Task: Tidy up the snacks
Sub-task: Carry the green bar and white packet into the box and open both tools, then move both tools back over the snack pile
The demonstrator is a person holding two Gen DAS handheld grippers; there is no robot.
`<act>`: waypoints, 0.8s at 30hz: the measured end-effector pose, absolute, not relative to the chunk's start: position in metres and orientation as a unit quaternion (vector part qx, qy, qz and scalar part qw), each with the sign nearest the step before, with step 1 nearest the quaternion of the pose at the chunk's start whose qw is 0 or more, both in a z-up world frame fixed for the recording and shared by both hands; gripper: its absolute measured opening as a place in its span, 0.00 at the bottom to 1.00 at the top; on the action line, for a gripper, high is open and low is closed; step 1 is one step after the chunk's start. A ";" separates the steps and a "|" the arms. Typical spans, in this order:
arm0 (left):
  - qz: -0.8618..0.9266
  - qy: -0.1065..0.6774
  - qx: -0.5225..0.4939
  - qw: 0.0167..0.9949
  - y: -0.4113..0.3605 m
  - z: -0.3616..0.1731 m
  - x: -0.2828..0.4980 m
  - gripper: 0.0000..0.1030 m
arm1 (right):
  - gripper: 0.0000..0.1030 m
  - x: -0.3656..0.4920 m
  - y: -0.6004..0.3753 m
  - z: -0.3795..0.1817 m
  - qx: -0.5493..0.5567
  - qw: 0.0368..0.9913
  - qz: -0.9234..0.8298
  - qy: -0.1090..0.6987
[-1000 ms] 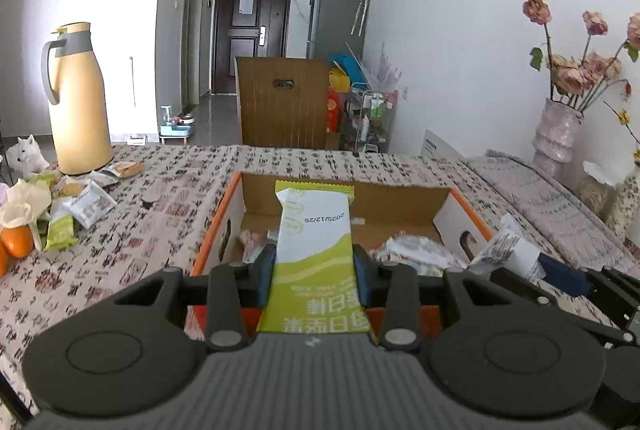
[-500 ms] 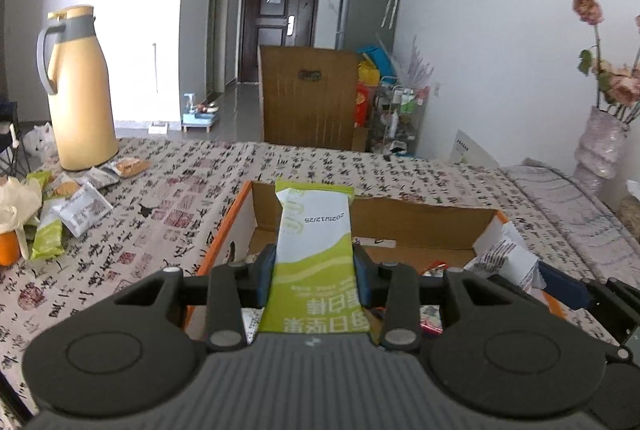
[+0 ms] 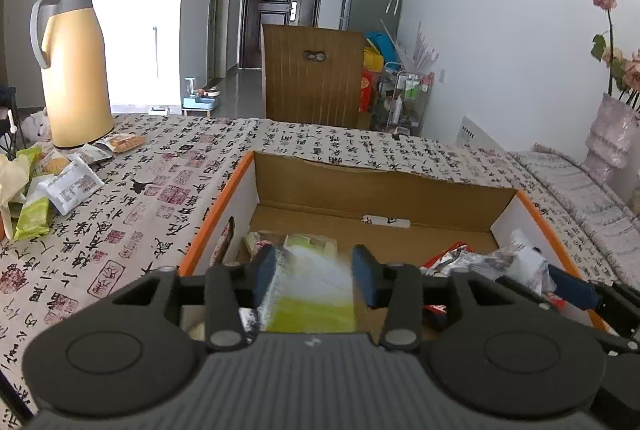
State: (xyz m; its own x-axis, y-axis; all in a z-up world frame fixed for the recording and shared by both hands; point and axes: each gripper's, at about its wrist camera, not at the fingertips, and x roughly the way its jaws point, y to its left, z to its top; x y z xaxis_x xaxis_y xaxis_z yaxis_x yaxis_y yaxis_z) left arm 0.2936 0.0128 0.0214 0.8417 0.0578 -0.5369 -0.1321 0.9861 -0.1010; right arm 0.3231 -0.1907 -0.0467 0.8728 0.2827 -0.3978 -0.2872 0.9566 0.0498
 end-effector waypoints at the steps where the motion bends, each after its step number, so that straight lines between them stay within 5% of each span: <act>1: 0.054 0.273 -0.068 0.958 0.014 0.022 0.292 0.68 | 0.55 0.323 -0.192 -0.047 -0.004 0.968 0.146 0.205; 2: 0.061 0.266 -0.068 0.960 0.014 0.023 0.290 0.86 | 0.58 0.323 -0.192 -0.047 -0.003 0.968 0.144 0.205; 4: 0.069 0.252 -0.068 0.963 0.015 0.026 0.286 0.98 | 0.69 0.322 -0.194 -0.047 0.003 0.967 0.147 0.207; 6: 0.068 0.243 -0.072 0.965 0.016 0.029 0.283 1.00 | 0.97 0.322 -0.195 -0.047 0.006 0.967 0.148 0.205; 7: 0.067 0.243 -0.074 0.965 0.016 0.030 0.283 1.00 | 1.00 0.321 -0.195 -0.047 0.007 0.968 0.148 0.204; 24: 0.070 0.238 -0.072 0.966 0.014 0.042 0.275 1.00 | 1.00 0.316 -0.196 -0.038 0.001 0.969 0.149 0.199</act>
State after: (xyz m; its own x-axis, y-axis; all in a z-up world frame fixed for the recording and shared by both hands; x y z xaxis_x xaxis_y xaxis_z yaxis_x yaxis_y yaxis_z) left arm 0.2748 0.0139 0.0420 0.8764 0.1017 -0.4708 -0.1704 0.9797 -0.1057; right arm 0.3162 -0.1958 -0.0378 0.8765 0.2894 -0.3847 -0.2888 0.9554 0.0607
